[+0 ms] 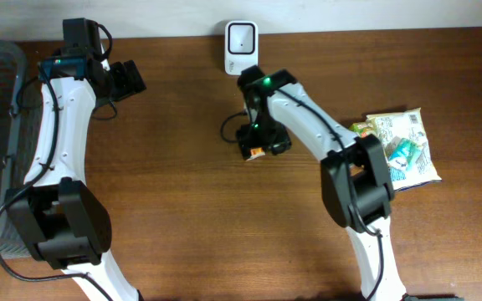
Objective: Scan the item barcode
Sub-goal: 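Lower the right gripper onto the Kleenex pack and grasp it, then lift the Kleenex pack and hold it up to the scanner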
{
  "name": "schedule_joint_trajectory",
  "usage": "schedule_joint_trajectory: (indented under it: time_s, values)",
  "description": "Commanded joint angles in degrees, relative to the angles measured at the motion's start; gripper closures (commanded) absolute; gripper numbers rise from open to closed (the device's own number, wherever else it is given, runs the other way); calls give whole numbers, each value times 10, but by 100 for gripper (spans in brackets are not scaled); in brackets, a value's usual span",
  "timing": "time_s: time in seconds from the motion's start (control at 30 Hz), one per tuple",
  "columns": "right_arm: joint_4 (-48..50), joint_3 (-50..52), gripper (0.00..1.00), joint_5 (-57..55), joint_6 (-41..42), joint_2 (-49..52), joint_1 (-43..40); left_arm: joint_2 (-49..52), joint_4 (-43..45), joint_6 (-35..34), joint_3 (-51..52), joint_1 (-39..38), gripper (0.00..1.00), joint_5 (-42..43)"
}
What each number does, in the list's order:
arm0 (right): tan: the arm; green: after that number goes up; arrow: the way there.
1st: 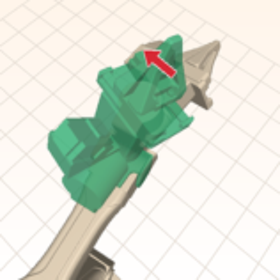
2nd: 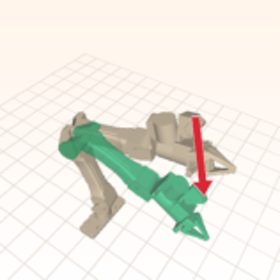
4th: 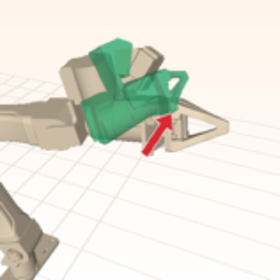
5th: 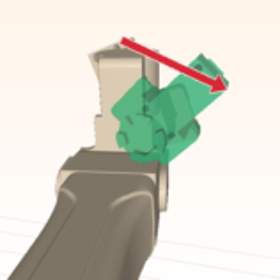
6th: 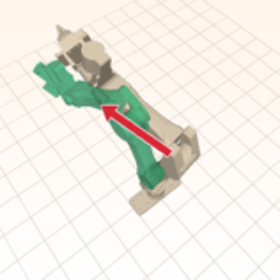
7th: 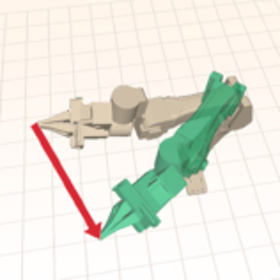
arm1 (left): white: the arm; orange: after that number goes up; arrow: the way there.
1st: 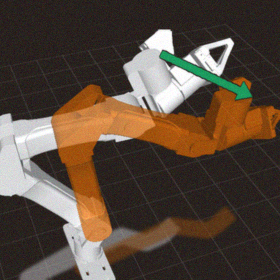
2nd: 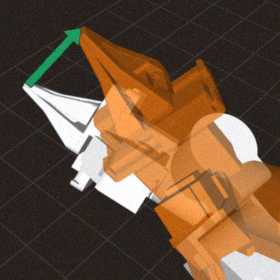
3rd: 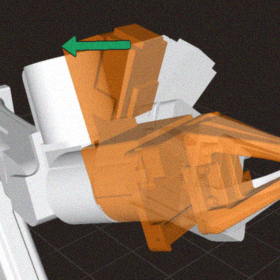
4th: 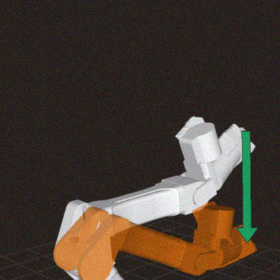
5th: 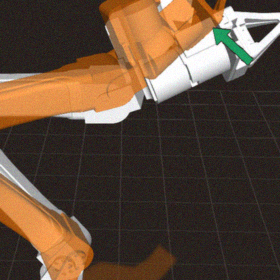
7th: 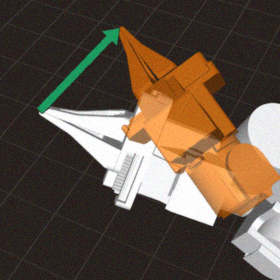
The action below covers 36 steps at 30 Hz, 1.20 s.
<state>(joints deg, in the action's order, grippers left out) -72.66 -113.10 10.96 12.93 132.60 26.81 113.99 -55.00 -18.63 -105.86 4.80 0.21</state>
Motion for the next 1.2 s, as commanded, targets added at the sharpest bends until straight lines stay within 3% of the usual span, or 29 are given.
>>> schedule_joint_trajectory:
  time_s: [0.0,0.1,0.23,0.57,0.7,0.73,0.83,0.97,1.03,1.17]
  values:
    - [14,-8,19,-2,-21,-77,-28,-15,0,3,-9,2,1,-2]
    - [46,-7,23,76,-142,-63,-54,-15,0,3,-9,3,1,-2]
    - [63,-7,40,187,-202,-3,-95,-15,0,3,-9,2,1,-2]
    - [60,1,55,227,-204,68,-100,-15,0,3,-9,3,1,-2]
    - [63,6,84,229,-200,73,-100,-15,0,3,-9,2,1,-2]
    - [63,5,96,231,-193,73,-102,-15,0,3,-9,2,1,-2]
    - [58,2,96,268,-191,72,-106,-15,0,3,-9,3,1,-2]
    - [17,-28,96,400,-222,36,-126,-15,0,2,-9,2,1,-2]
    - [-41,-71,96,515,-266,0,-162,-15,0,3,-9,3,1,-2]
    - [-78,-101,96,628,-277,-48,-229,-15,0,2,-9,2,1,-2]
